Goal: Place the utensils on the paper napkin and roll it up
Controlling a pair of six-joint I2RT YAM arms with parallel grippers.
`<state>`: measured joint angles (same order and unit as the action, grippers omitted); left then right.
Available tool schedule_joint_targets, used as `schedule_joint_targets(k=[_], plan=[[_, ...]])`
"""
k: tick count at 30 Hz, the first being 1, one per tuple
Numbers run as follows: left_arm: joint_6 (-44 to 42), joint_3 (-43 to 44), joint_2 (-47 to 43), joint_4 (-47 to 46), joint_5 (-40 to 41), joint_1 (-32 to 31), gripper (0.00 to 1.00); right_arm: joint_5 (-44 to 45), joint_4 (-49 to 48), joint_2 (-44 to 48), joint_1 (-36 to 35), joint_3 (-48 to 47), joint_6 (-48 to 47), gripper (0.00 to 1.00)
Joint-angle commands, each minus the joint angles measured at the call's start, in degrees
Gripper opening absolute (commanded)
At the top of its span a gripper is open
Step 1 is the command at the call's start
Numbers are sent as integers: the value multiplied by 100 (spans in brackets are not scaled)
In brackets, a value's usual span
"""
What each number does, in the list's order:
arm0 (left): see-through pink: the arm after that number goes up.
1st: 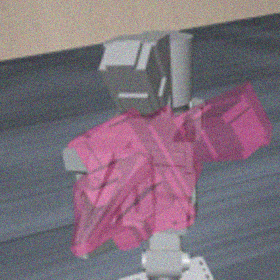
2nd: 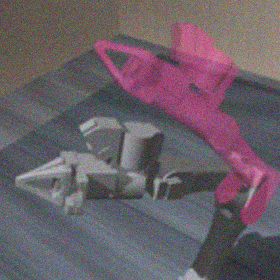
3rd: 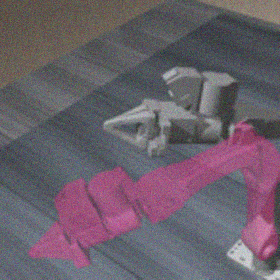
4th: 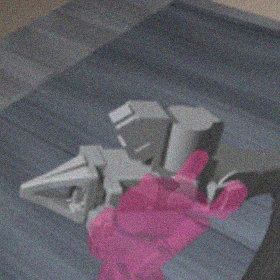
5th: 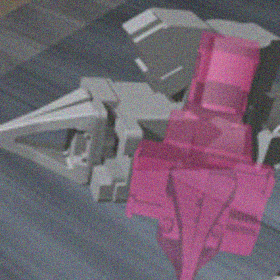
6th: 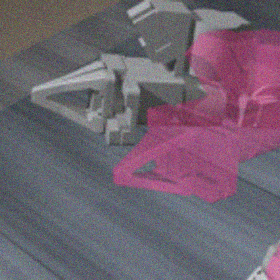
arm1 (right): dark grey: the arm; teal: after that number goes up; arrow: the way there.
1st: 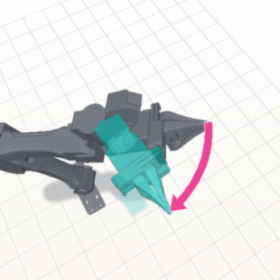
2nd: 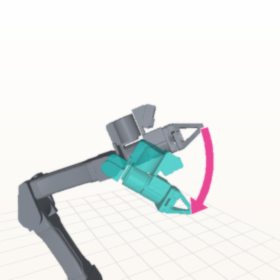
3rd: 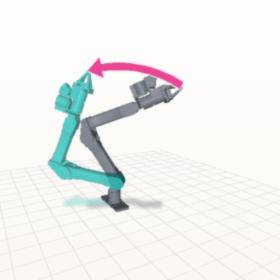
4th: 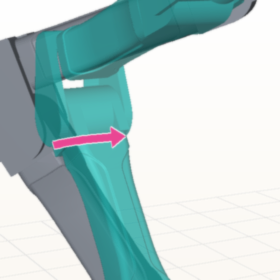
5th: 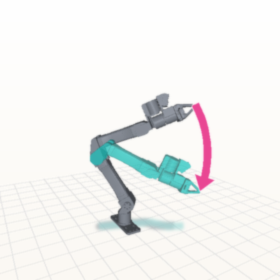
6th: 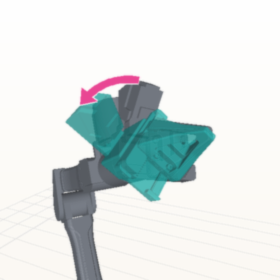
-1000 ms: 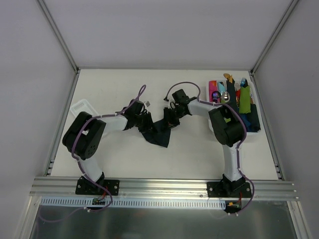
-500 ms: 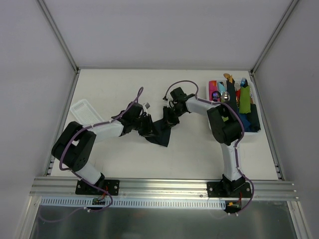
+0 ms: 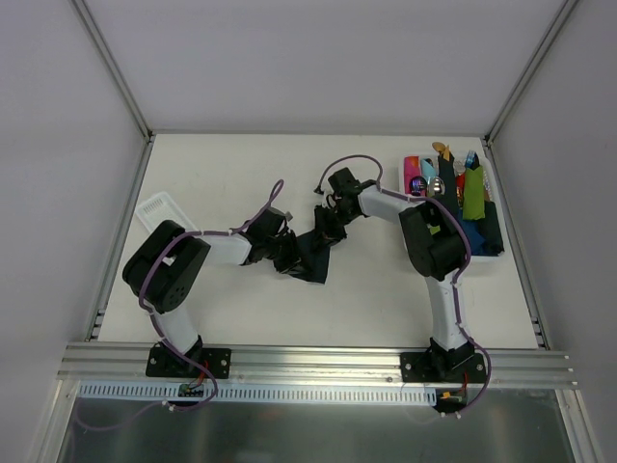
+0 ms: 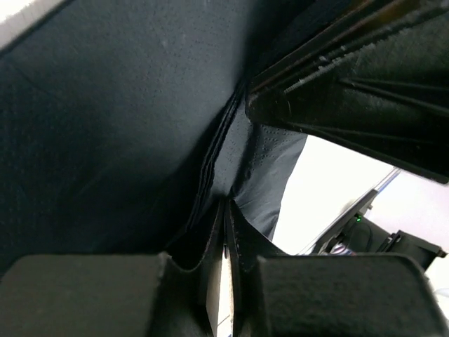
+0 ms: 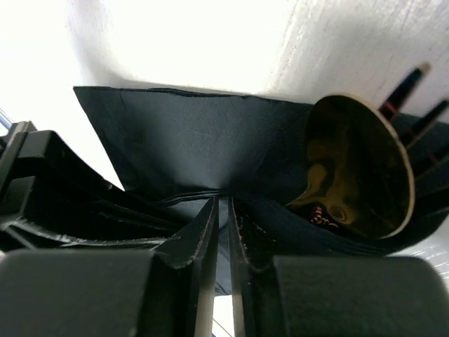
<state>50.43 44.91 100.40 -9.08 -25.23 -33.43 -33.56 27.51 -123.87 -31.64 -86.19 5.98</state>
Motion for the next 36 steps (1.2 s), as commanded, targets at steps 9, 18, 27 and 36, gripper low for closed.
schedule_joint_targets(k=[9,18,27,36], plan=[[177,-228,419,539,801,-76,0,209,343,564,175,-363,-501,63],[177,-175,507,539,827,-76,0,772,1081,927,-70,-372,-1230,26],[151,-131,560,557,836,-76,0,614,1380,681,-387,-433,-1301,4],[142,-166,542,557,845,-76,0,877,1837,-57,-493,-732,-1696,3]])
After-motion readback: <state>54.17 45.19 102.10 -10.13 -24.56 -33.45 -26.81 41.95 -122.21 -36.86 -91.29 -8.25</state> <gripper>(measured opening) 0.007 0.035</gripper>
